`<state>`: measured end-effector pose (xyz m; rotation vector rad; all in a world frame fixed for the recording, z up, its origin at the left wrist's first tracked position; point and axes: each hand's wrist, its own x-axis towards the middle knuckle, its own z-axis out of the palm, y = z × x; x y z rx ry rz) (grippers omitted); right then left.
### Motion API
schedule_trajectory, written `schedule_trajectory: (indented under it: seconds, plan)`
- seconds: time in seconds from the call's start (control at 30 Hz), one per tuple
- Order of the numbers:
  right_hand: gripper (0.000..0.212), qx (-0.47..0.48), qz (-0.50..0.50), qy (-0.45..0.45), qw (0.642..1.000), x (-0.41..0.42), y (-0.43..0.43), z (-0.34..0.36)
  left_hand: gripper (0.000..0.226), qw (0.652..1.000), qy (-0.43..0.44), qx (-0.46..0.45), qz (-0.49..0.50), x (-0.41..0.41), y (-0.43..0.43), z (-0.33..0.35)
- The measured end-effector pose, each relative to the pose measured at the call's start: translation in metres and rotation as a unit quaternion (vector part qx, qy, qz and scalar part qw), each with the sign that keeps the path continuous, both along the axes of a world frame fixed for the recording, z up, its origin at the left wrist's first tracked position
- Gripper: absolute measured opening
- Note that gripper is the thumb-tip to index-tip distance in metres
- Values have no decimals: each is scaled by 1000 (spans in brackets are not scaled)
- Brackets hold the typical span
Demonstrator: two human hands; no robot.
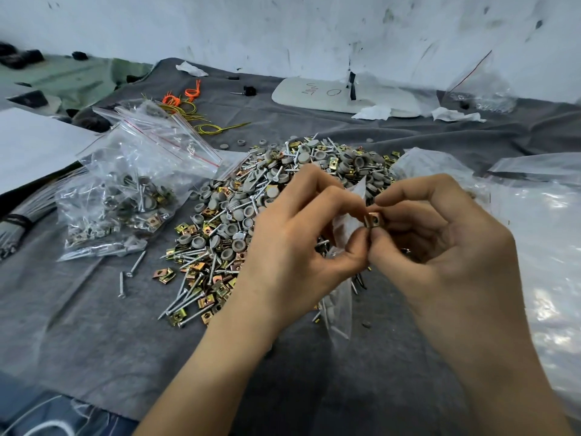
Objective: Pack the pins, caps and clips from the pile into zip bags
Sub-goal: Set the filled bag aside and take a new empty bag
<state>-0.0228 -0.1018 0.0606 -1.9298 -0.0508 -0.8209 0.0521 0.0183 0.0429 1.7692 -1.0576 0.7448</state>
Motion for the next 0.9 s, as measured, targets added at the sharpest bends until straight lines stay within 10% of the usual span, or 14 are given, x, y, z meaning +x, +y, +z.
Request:
schedule_trajectory:
  seconds: [0.9]
  plan:
    - [25,-10,41,-27,999,-1,-12,0,12,989,111,-48,-86,2,2,1]
